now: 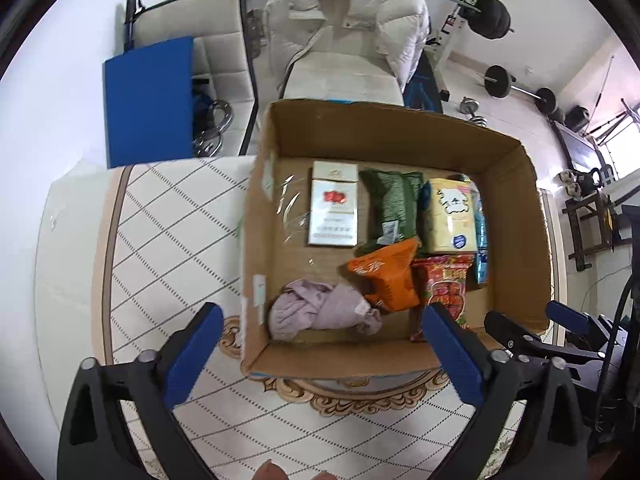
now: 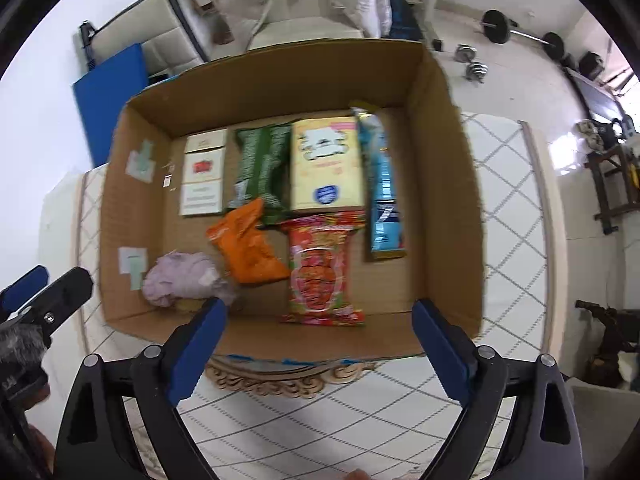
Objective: Organize snacks
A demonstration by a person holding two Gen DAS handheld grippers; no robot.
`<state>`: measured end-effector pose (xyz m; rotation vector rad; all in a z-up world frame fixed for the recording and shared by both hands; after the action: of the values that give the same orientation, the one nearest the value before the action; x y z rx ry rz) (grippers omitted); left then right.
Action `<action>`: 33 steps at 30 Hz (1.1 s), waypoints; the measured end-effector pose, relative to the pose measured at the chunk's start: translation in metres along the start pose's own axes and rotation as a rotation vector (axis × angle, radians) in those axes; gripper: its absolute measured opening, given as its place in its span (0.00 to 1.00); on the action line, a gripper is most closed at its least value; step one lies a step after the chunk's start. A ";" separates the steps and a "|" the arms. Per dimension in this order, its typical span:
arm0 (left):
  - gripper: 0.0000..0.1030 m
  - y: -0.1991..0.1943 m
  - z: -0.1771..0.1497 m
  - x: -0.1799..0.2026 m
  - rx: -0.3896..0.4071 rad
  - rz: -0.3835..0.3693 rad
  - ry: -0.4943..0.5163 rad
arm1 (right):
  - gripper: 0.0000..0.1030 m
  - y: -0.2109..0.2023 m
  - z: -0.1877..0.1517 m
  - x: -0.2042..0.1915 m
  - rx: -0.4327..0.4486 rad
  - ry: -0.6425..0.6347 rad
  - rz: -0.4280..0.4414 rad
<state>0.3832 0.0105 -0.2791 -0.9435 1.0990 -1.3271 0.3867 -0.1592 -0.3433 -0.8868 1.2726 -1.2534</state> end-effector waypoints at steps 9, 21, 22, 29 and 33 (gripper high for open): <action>1.00 -0.008 -0.004 0.014 0.005 0.004 0.001 | 0.95 -0.020 -0.004 0.013 0.029 0.015 -0.017; 1.00 -0.127 -0.042 0.011 0.125 0.009 -0.026 | 0.95 -0.143 -0.051 -0.001 0.190 -0.024 0.018; 1.00 -0.139 -0.047 0.009 0.134 0.012 -0.031 | 0.95 -0.158 -0.058 -0.003 0.209 -0.033 0.017; 1.00 -0.205 -0.077 0.000 0.188 0.019 -0.031 | 0.95 -0.234 -0.105 -0.013 0.279 -0.059 0.016; 1.00 -0.227 -0.096 -0.002 0.180 0.007 -0.033 | 0.95 -0.268 -0.125 -0.019 0.316 -0.074 0.017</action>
<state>0.2332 0.0086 -0.0839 -0.8246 0.9392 -1.3755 0.2206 -0.1642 -0.0976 -0.6859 0.9867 -1.3503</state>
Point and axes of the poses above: each gripper's, at about its wrist camera, not at the fingertips, and y roughly the way its jaws point, x to its right, z to its top, the point moved 7 cm from there along y, roughly the way its jaws point, and after that the axes turned 9 degrees about z, right-handed, at the moved point
